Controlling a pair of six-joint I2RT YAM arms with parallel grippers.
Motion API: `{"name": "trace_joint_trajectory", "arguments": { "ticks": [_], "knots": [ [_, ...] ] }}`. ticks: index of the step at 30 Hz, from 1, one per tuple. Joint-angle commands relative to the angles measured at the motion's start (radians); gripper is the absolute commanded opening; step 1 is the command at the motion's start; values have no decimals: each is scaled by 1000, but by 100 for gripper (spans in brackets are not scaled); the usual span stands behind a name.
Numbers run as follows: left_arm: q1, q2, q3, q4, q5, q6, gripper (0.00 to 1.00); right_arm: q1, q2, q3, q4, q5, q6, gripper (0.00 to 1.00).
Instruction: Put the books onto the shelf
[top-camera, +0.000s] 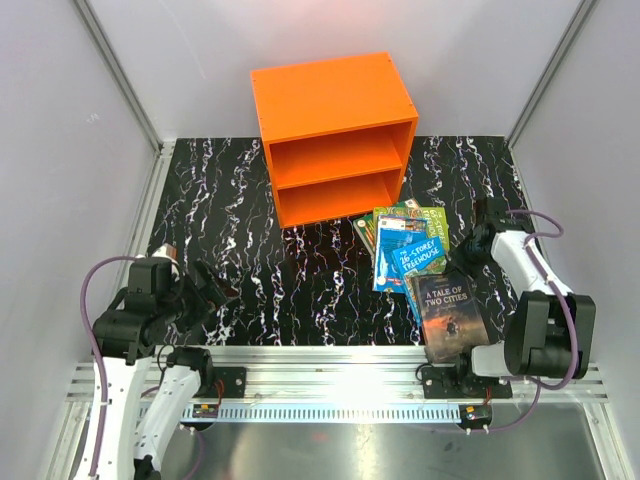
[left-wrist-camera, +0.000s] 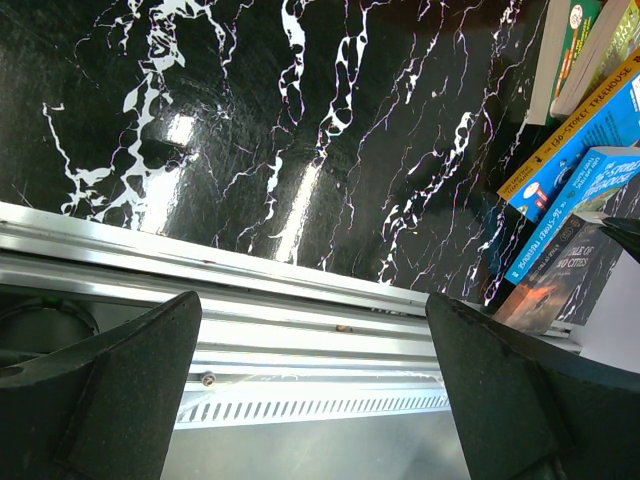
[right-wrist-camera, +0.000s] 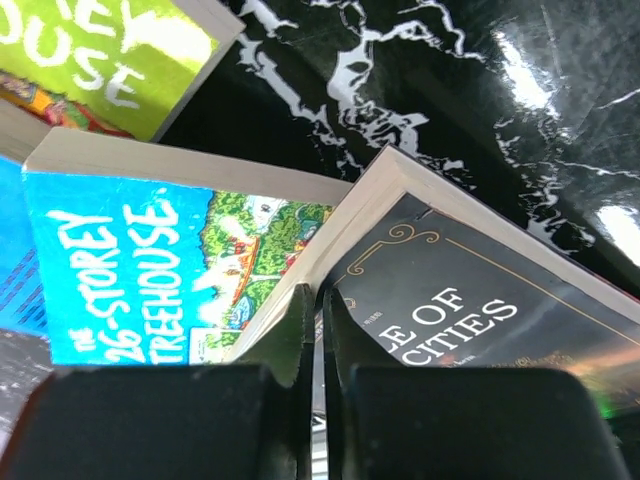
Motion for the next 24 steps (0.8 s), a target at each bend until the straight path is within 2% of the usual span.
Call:
{"name": "trace_joint_trajectory", "arguments": {
  "ticks": [1,5,9,13,14,18,21,24],
  "knots": [
    [-3,-3,0,63,32,10,99,7,-49,-68,-40,-144,-1,0],
    [-3,7,-10,156,135,7,99,7,-228,-97,-10,-244,73,0],
    [-13,29,-39,248,206,-18,99,49,-327,-99,11,-360,149,0],
    [-41,64,-72,308,193,-32,99,271,-323,-33,35,-330,266,0],
    [-49,72,-78,325,196,-39,99,295,-315,-28,58,-325,292,0],
    [-169,136,-136,458,181,-91,99,366,-266,-24,202,-325,416,0],
    [-410,251,-151,546,63,-124,99,404,-179,41,213,-305,424,0],
    [-557,377,-142,623,2,-165,99,406,-99,190,123,-265,357,0]
  ]
}}
